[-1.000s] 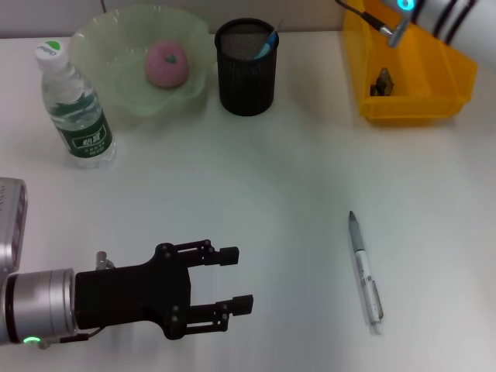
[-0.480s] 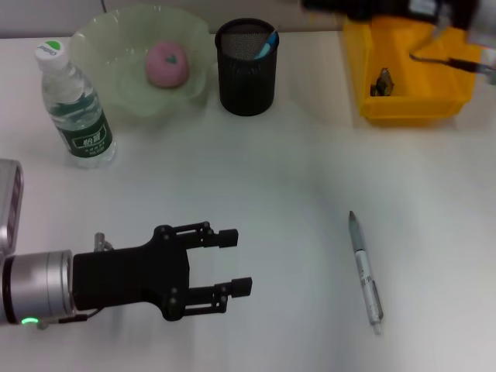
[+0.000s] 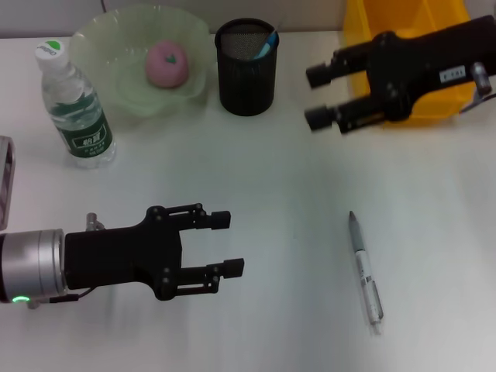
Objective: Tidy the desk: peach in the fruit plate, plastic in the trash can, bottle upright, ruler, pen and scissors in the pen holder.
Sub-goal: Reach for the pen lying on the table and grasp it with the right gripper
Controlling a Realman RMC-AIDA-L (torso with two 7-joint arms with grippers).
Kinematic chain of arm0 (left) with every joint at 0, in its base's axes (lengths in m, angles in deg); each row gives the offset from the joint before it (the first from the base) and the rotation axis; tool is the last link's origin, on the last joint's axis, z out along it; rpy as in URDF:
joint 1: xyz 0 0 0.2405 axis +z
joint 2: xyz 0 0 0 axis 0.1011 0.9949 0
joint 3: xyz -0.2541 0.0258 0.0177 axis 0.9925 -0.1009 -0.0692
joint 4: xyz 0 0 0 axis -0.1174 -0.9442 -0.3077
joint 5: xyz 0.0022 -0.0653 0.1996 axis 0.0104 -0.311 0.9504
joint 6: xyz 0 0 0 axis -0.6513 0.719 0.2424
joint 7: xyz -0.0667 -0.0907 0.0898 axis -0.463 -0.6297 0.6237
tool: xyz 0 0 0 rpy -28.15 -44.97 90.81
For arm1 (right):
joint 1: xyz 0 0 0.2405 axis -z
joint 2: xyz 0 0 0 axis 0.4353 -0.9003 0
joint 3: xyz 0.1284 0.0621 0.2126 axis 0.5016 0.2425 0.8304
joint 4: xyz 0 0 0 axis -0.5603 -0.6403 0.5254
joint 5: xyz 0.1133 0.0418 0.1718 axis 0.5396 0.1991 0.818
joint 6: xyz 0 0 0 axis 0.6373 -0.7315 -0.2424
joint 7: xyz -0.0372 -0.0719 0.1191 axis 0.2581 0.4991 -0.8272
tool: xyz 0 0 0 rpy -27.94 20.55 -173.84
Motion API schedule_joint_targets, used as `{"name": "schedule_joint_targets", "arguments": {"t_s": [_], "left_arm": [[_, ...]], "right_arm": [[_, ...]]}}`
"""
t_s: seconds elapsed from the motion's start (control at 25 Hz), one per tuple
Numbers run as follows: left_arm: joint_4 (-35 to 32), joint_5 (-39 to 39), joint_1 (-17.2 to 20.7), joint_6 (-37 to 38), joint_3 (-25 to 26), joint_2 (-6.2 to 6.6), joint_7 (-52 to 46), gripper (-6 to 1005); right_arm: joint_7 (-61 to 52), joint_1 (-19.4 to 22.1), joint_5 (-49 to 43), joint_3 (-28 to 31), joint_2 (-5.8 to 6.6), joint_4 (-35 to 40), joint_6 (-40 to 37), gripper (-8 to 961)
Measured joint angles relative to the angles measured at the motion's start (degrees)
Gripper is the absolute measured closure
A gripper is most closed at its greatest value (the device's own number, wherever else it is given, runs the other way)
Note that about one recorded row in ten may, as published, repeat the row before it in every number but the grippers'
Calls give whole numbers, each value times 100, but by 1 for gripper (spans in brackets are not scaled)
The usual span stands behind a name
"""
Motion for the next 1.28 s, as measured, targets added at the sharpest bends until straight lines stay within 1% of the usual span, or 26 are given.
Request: {"name": "schedule_joint_targets", "arguments": {"t_s": [0.16, 0.24, 0.36, 0.4, 0.52, 0.64, 0.72, 0.84, 1.12, 1.28], "left_arm": [[-57, -5, 53, 69, 162, -9, -53, 289], [-60, -7, 83, 127, 277, 1, -61, 289], [-61, -8, 94, 142, 318, 3, -59, 289], [-62, -9, 114, 181, 401, 5, -32, 289], [-62, -7, 110, 186, 408, 6, -22, 289], [-99, -5, 86, 157, 454, 6, -57, 289], [-123, -10, 95, 163, 581, 6, -79, 289], [-124, 4, 103, 152, 573, 7, -80, 289], [-138, 42, 119, 77, 535, 21, -29, 290], [-140, 150, 121, -23, 542, 27, -11, 290]], "right_arm": [[211, -175, -239, -199, -17, 275, -507, 259], [345, -329, -489, -374, -17, 452, -771, 261], [612, -577, -832, -653, -32, 562, -1087, 264], [703, -665, -936, -769, -40, 589, -1156, 264], [994, -845, -1248, -1140, -76, 654, -1262, 267], [1265, -956, -1567, -1399, -132, 755, -1303, 270], [1413, -995, -1724, -1571, -166, 824, -1313, 272], [1664, -985, -1862, -1870, -241, 988, -1325, 272], [2422, -818, -2378, -2197, -530, 1480, -1331, 271], [2671, -754, -2650, -2661, -609, 1630, -1287, 278]]}}
